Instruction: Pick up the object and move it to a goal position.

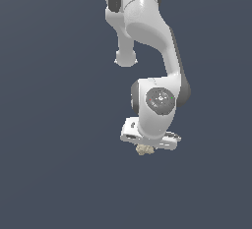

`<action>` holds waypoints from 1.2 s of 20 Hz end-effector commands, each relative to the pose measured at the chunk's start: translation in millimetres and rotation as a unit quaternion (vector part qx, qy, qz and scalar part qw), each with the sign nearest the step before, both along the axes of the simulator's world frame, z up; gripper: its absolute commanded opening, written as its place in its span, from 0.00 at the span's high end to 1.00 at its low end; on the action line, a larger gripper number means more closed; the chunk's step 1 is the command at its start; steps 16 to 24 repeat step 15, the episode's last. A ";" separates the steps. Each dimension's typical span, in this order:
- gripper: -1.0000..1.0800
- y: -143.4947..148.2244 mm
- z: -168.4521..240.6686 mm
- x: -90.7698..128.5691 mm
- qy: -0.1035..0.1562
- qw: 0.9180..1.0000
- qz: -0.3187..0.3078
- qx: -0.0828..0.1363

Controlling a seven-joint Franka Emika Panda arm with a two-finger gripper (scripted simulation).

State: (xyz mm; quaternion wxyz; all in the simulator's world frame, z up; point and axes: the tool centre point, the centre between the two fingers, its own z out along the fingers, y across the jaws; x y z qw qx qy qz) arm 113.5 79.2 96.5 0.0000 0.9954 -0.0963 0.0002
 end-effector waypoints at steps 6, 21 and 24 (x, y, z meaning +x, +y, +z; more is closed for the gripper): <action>1.00 -2.9 10.5 20.2 0.000 1.000 0.000 0.000; 1.00 -3.8 14.1 27.6 0.000 1.000 0.000 0.000; 1.00 -3.8 14.1 27.6 0.000 1.000 0.000 0.000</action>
